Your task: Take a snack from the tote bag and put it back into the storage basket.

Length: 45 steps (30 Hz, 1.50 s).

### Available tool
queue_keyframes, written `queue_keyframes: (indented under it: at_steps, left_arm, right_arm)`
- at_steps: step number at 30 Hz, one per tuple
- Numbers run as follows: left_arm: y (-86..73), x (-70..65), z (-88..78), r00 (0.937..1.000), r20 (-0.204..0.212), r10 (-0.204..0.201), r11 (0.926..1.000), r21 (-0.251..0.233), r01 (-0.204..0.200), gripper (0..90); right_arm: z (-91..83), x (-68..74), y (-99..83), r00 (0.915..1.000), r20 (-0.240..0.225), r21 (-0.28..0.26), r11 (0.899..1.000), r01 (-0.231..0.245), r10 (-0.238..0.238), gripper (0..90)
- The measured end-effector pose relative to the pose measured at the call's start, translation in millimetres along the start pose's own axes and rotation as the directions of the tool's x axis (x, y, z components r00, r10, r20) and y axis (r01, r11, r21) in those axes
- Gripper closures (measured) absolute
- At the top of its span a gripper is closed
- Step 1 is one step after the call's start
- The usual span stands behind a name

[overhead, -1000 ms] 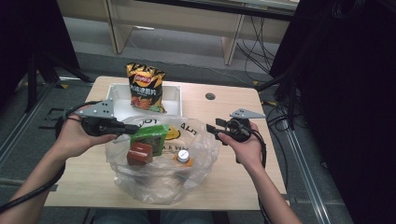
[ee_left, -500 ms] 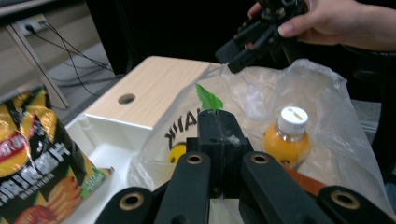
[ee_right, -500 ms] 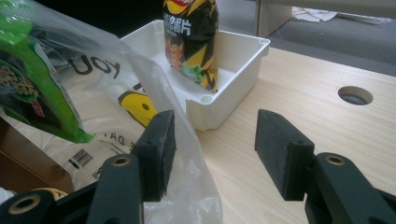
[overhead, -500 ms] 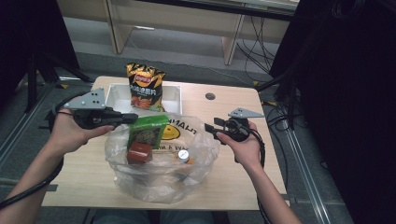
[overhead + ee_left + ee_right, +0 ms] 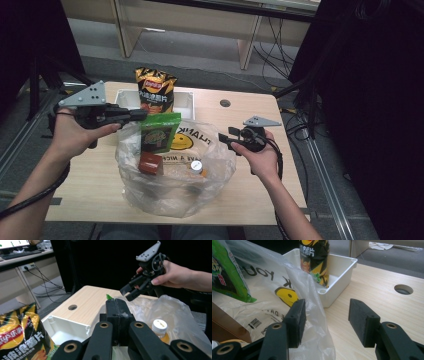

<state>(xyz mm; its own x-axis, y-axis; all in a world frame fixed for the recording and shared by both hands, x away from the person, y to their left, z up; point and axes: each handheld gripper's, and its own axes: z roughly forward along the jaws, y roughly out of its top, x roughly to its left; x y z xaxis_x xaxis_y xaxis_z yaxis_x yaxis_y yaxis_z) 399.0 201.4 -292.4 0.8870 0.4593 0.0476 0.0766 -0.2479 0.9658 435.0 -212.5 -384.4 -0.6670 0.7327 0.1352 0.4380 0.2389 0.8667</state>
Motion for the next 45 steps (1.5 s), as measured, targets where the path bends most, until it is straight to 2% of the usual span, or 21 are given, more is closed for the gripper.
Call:
queue_keyframes:
  at_steps: [4,6,17,18,21,22,27,28,30,31,33,34,36,37,38,39,40,41,42,43,45]
  left_arm:
    - [4.2,4.4,-1.3,0.9999,-0.007,-0.012,0.9997,-0.023,0.012,90.0]
    - [7.0,5.9,-1.7,0.9998,-0.011,-0.018,0.9993,-0.034,0.017,90.0]
    - [26.7,13.4,-5.6,0.9987,-0.041,-0.031,0.9943,-0.103,0.026,90.0]
    - [27.9,14.2,-5.9,0.9987,-0.039,-0.034,0.9938,-0.107,0.030,90.0]
    - [29.4,15.0,-6.3,0.9980,-0.047,-0.043,0.9920,-0.121,0.037,90.0]
    - [29.8,15.7,-6.4,0.9977,-0.047,-0.048,0.9912,-0.126,0.041,90.0]
    - [27.9,17.6,-4.3,0.9958,-0.050,-0.077,0.9859,-0.153,0.068,90.0]
    - [27.4,17.8,-4.0,0.9954,-0.048,-0.083,0.9847,-0.157,0.074,90.0]
    - [26.9,18.0,-4.0,0.9953,-0.045,-0.086,0.9840,-0.160,0.077,90.0]
    - [26.8,17.9,-4.1,0.9954,-0.044,-0.085,0.9839,-0.161,0.077,90.0]
    - [27.3,17.5,-4.7,0.9958,-0.046,-0.079,0.9853,-0.155,0.071,90.0]
    - [28.2,16.9,-5.2,0.9961,-0.047,-0.075,0.9863,-0.150,0.068,90.0]
    - [29.7,16.1,-5.7,0.9964,-0.047,-0.070,0.9872,-0.147,0.062,90.0]
    - [30.9,15.7,-5.7,0.9970,-0.044,-0.064,0.9874,-0.148,0.056,90.0]
    - [30.9,15.7,-5.7,0.9970,-0.044,-0.064,0.9874,-0.148,0.056,90.0]
    - [31.5,15.3,-5.5,0.9971,-0.041,-0.065,0.9875,-0.147,0.058,90.0]
    - [31.7,15.0,-5.3,0.9971,-0.040,-0.064,0.9873,-0.148,0.058,90.0]
    - [31.9,14.6,-4.7,0.9975,-0.033,-0.063,0.9869,-0.151,0.058,90.0]
    - [31.9,14.6,-4.7,0.9975,-0.033,-0.063,0.9869,-0.151,0.058,90.0]
    - [31.7,14.3,-4.1,0.9979,-0.027,-0.059,0.9871,-0.150,0.054,90.0]
    - [31.3,13.5,-3.0,0.9982,-0.019,-0.057,0.9876,-0.147,0.054,90.0]
  right_arm:
    - [-0.3,2.6,0.5,0.9993,-0.016,0.002,0.999,-0.033,0.033,48.8]
    - [0.4,1.0,0.2,1.0000,-0.002,-0.020,1.000,-0.008,0.008,48.9]
    - [0.2,1.0,-0.5,1.0000,-0.003,-0.019,1.000,-0.006,0.006,48.8]
    - [-0.2,-1.0,-0.1,0.9997,0.000,-0.012,1.000,0.025,-0.025,48.8]
    - [0.6,1.7,-1.1,1.0000,-0.007,-0.003,1.000,-0.007,0.007,48.8]
    - [2.2,1.0,-2.2,0.9999,-0.004,-0.008,1.000,0.013,-0.013,48.8]
    - [4.3,3.8,-4.1,1.0000,-0.002,0.004,1.000,-0.001,0.001,48.8]
    - [3.2,2.7,-3.4,0.9998,-0.011,0.031,0.999,0.014,-0.014,48.9]
    - [3.8,1.8,-2.9,0.9994,-0.011,0.028,0.999,0.033,-0.033,48.9]
    - [4.1,4.4,-2.1,0.9997,-0.026,0.024,1.000,-0.002,0.002,48.7]
    - [-0.5,5.5,8.3,0.9991,-0.039,0.003,1.000,0.020,-0.020,47.2]
    - [-6.1,9.0,27.4,0.9956,-0.066,-0.080,0.995,0.060,-0.066,44.5]
    - [-8.8,11.7,36.1,0.9940,-0.072,-0.105,0.992,0.075,-0.083,43.3]
    - [-9.1,24.0,62.5,0.9810,-0.121,-0.185,0.975,0.127,-0.151,39.3]
    - [-9.1,24.0,62.5,0.9810,-0.121,-0.185,0.975,0.127,-0.151,39.3]
    - [-2.8,39.6,82.0,0.9640,-0.183,-0.184,0.970,0.159,-0.193,35.4]
    - [-2.8,39.6,82.0,0.9640,-0.183,-0.184,0.970,0.159,-0.193,35.4]
    - [9.8,52.6,95.9,0.9434,-0.239,-0.175,0.966,0.191,-0.230,32.1]
    - [9.8,52.6,95.9,0.9434,-0.239,-0.175,0.966,0.191,-0.230,32.1]
    - [25.4,59.7,105.6,0.9235,-0.280,-0.160,0.961,0.225,-0.263,29.1]
    - [39.0,64.9,111.7,0.9131,-0.300,-0.157,0.959,0.238,-0.276,29.5]
